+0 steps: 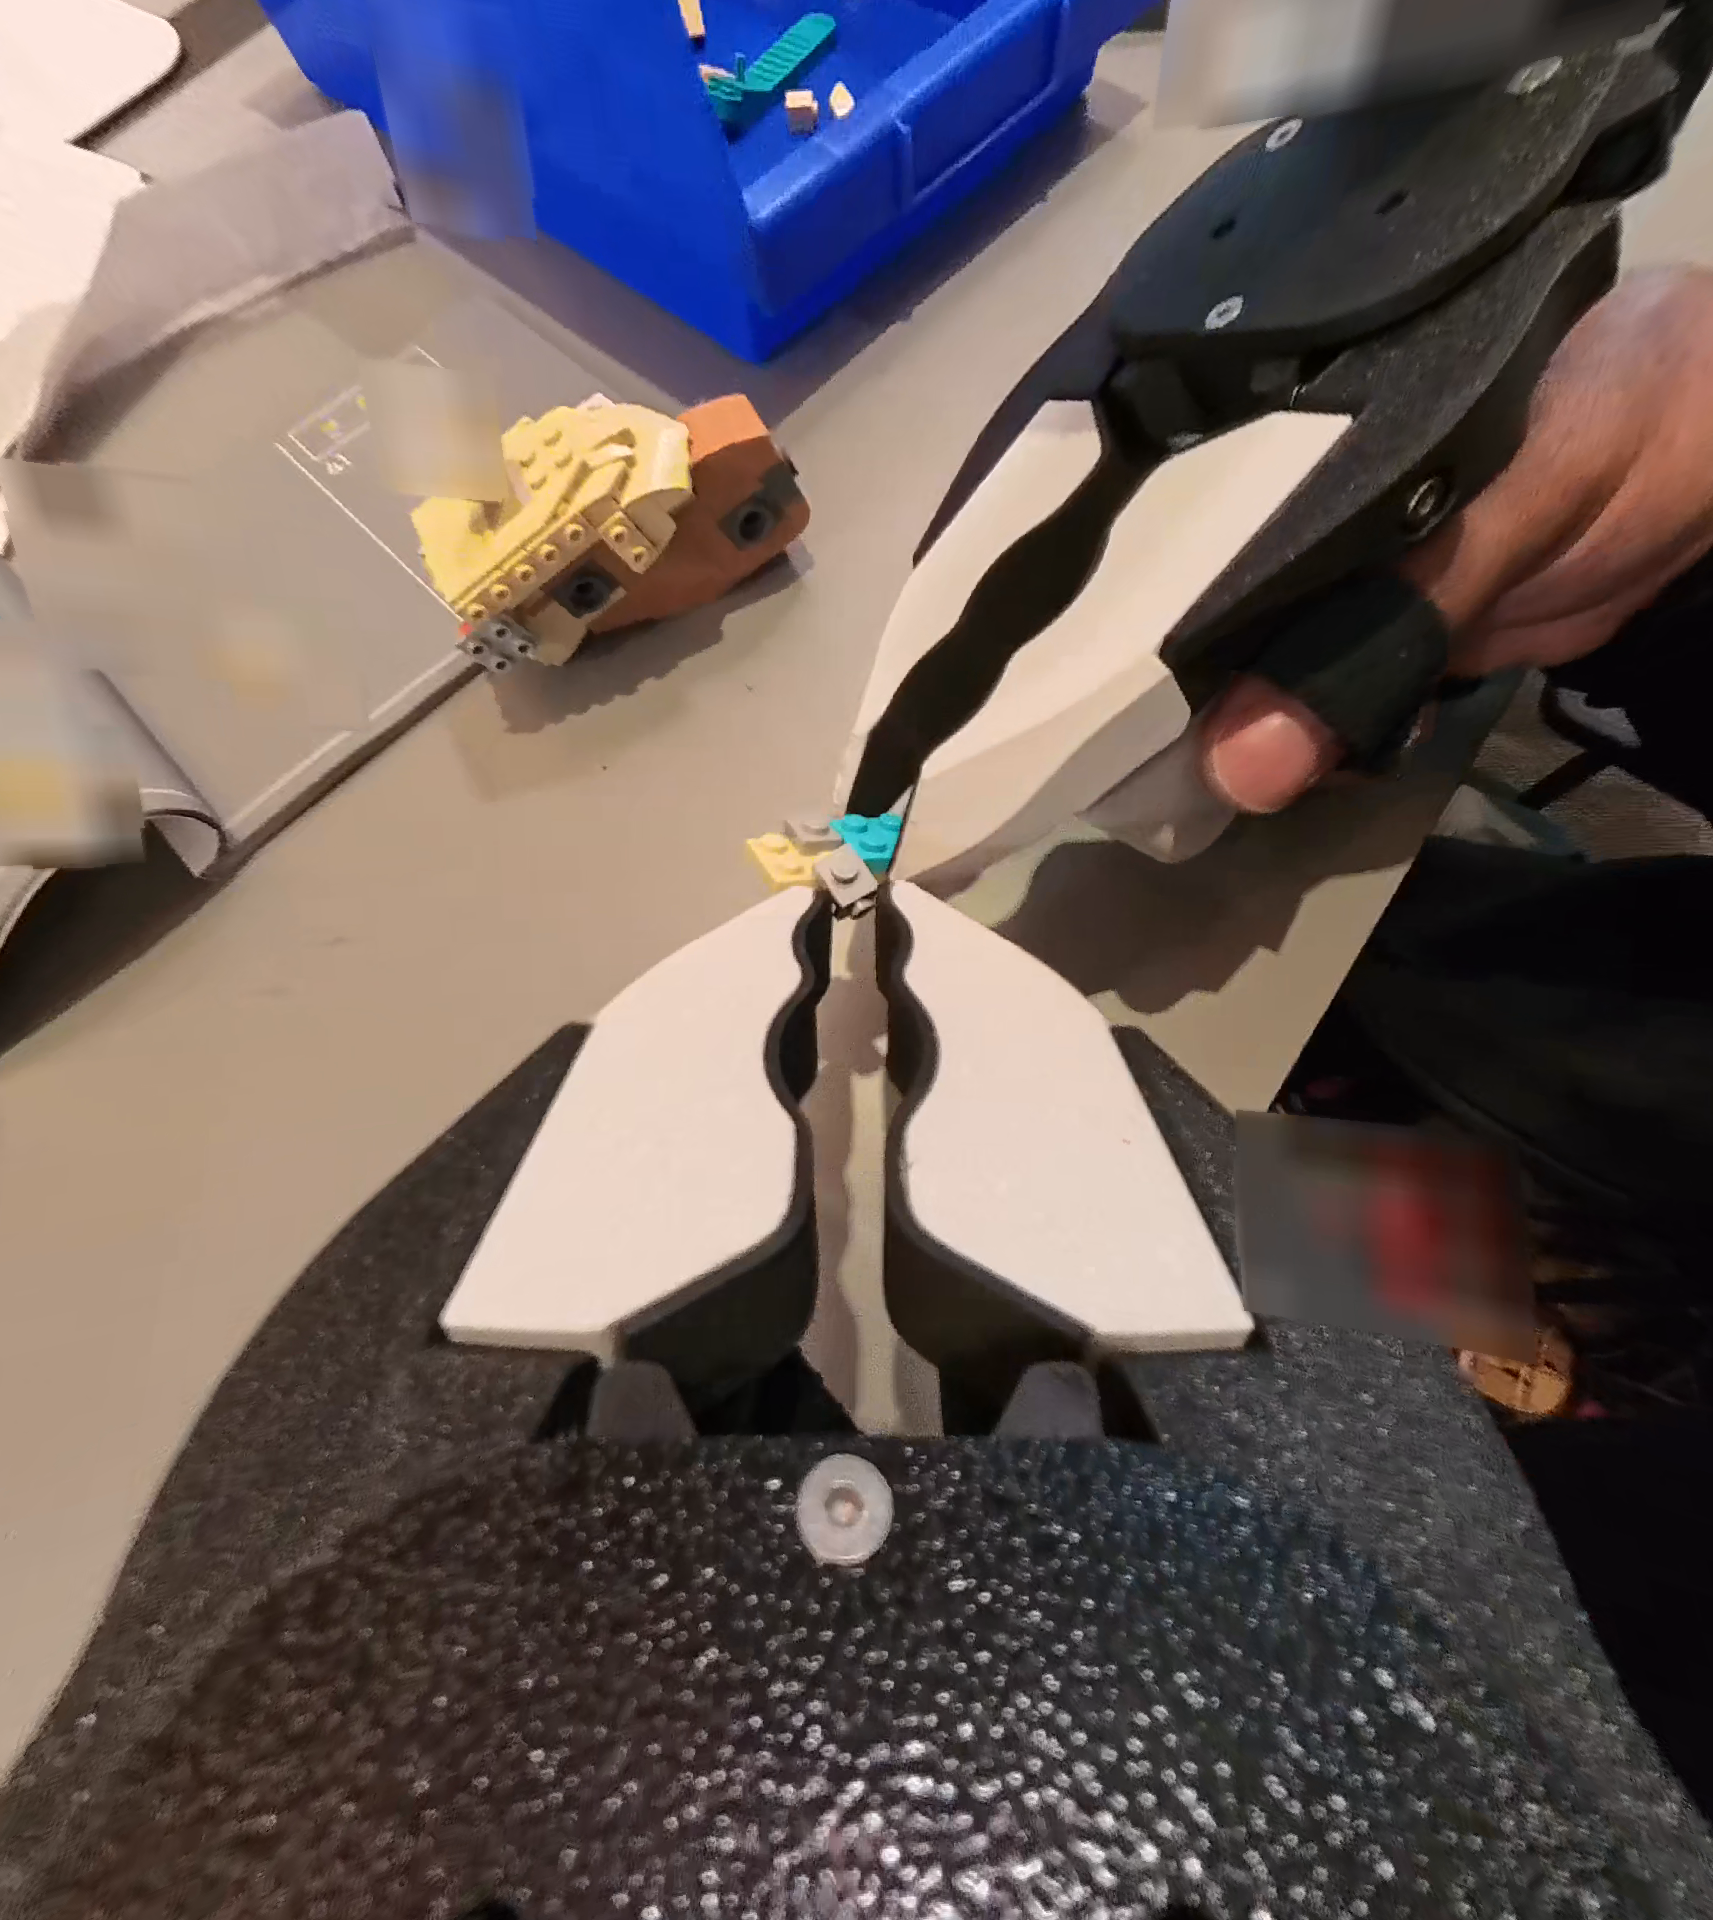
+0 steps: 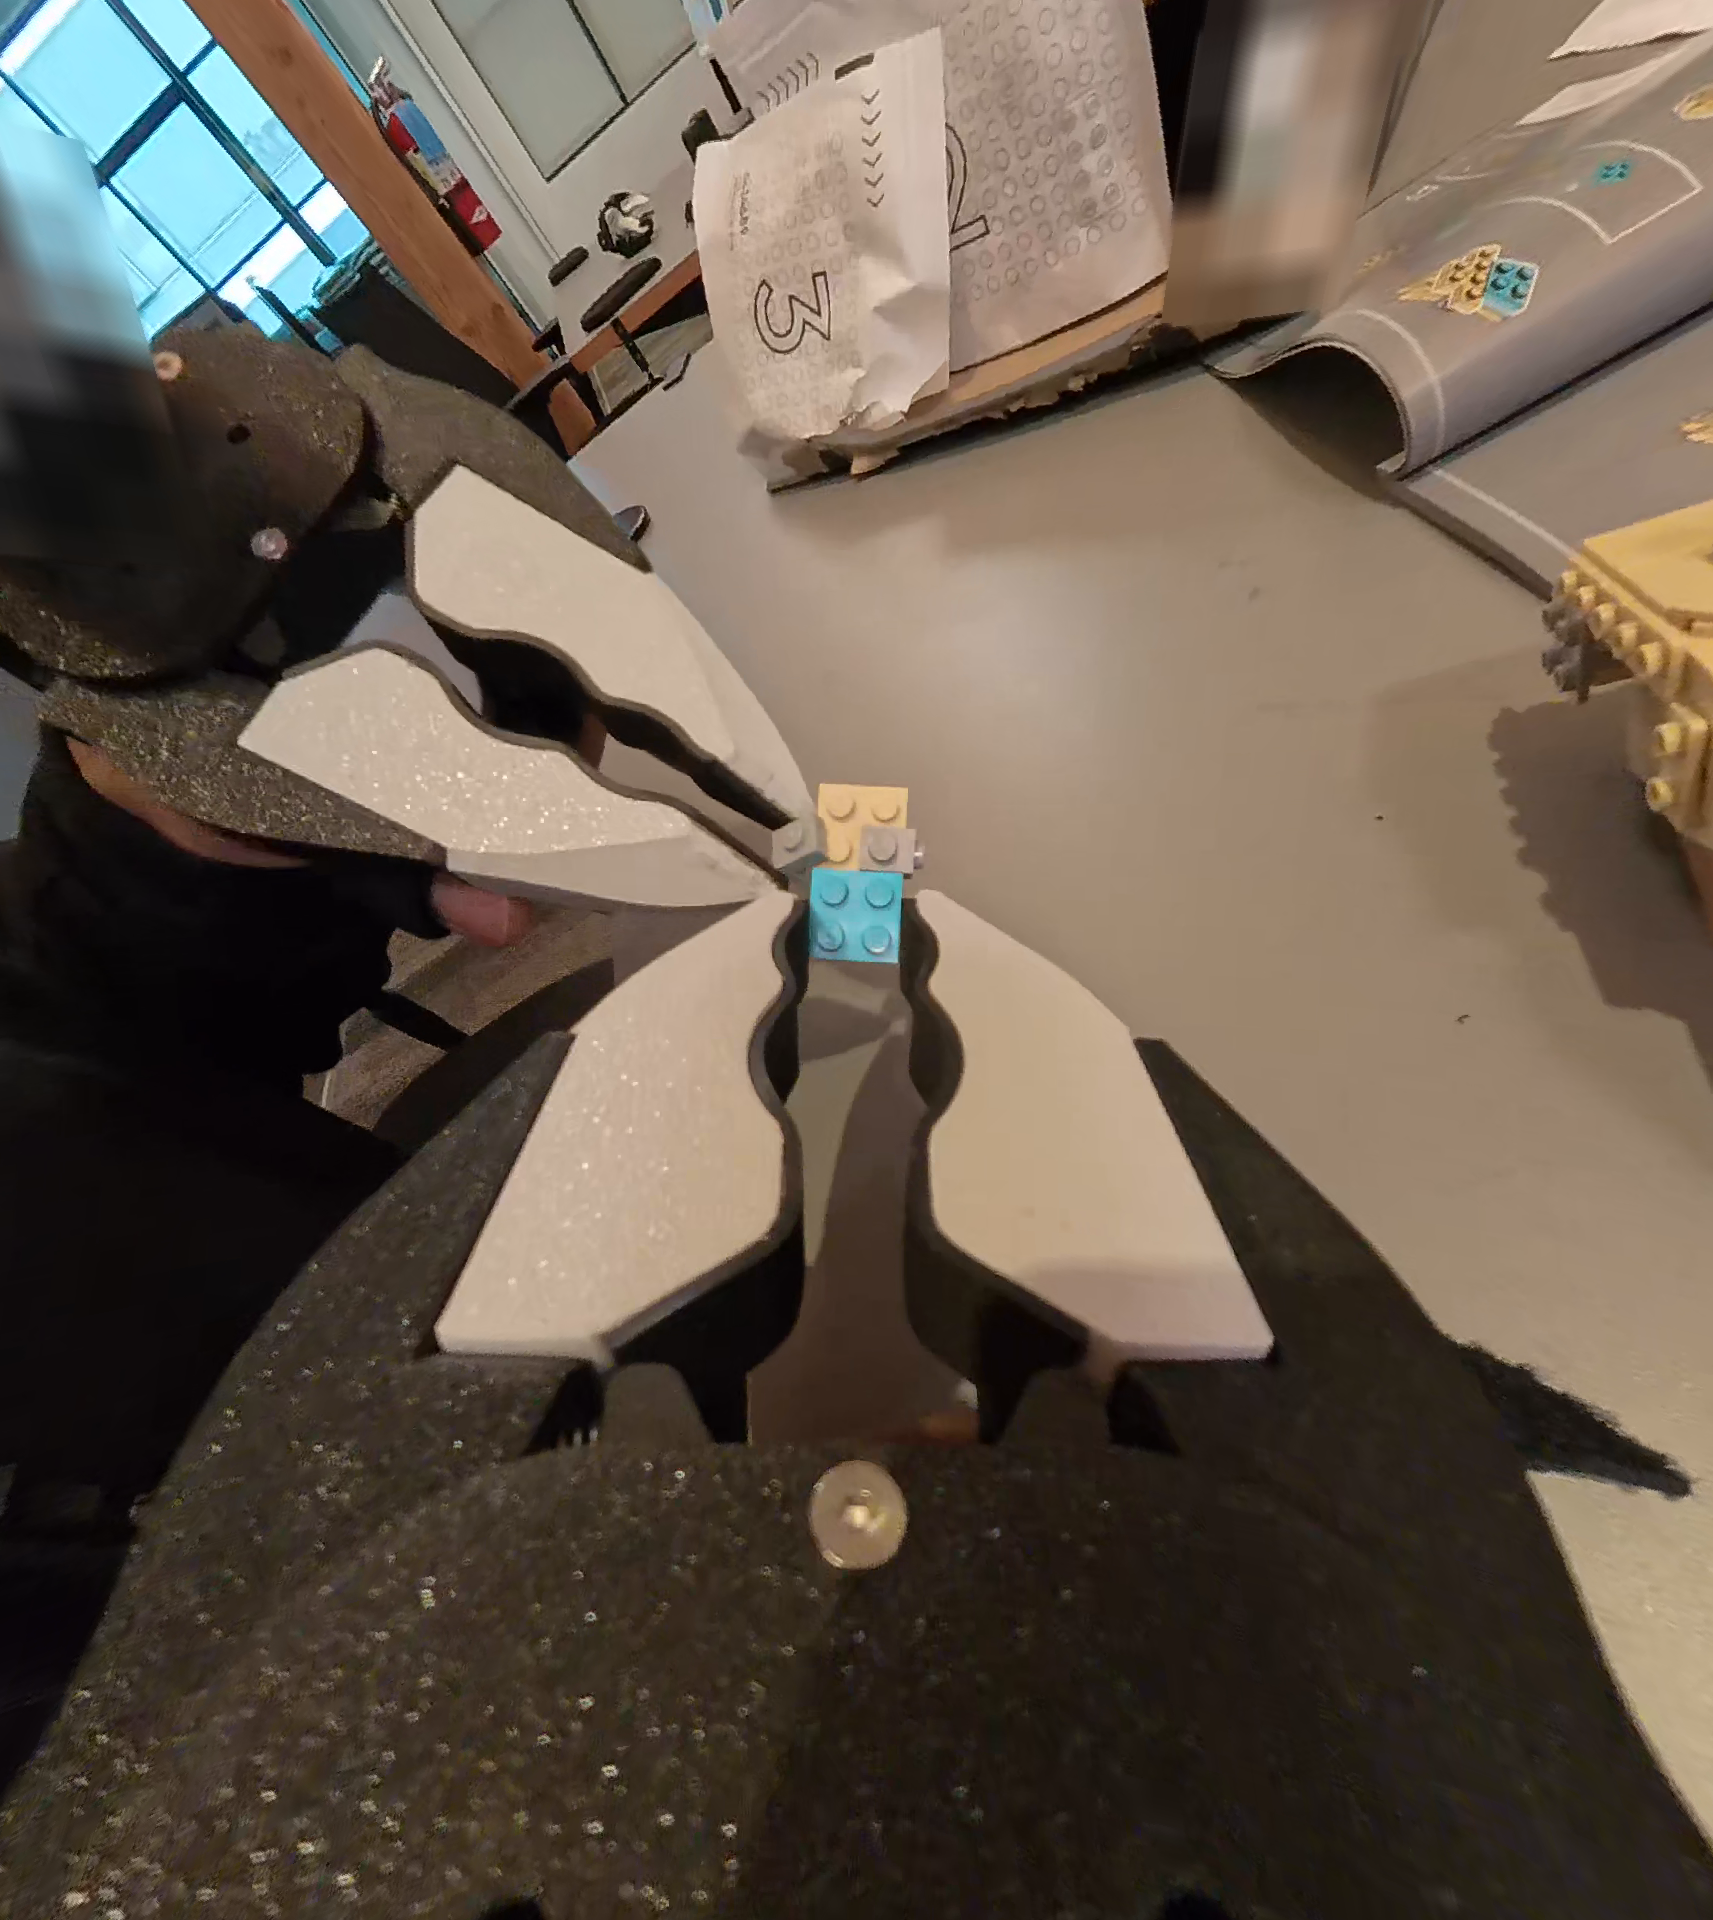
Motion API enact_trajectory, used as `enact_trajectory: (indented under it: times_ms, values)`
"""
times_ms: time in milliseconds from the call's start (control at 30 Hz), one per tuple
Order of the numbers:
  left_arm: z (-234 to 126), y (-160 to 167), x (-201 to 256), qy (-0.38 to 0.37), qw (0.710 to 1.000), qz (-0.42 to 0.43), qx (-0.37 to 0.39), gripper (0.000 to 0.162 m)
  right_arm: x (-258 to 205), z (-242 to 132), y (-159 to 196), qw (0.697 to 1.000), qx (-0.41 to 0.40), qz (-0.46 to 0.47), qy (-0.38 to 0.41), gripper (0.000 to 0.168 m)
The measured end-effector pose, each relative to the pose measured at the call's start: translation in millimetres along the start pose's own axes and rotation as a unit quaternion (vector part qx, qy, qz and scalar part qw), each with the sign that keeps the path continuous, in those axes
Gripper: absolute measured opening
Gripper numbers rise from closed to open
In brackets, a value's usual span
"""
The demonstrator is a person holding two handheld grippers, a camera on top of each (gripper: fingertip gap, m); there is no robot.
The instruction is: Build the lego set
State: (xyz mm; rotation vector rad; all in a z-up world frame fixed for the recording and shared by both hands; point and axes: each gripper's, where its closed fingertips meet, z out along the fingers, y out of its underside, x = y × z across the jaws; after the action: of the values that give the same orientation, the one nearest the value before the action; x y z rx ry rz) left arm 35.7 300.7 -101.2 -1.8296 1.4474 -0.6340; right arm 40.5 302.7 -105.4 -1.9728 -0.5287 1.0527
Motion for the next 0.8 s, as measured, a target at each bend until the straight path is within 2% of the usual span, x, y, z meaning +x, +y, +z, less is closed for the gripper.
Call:
enact_trajectory:
  times_ms: [133,367,800]
  values:
    - [-0.3,1.8,-1.1,-0.001,1.0,-0.011,-0.01,0.007,0.5,2.4,2.2,1.0,-0.009,-0.01,0.01,0.016]
    - [1.7,7.4,-2.4,-0.043,0.997,0.032,-0.049,0.008,1.9,5.2,4.5,1.0,-0.02,-0.01,0.015,0.016]
    - [3.8,6.2,-6.5,-0.108,0.989,0.074,-0.067,0.008,3.6,4.5,4.6,0.999,-0.022,0.029,-0.004,0.016]
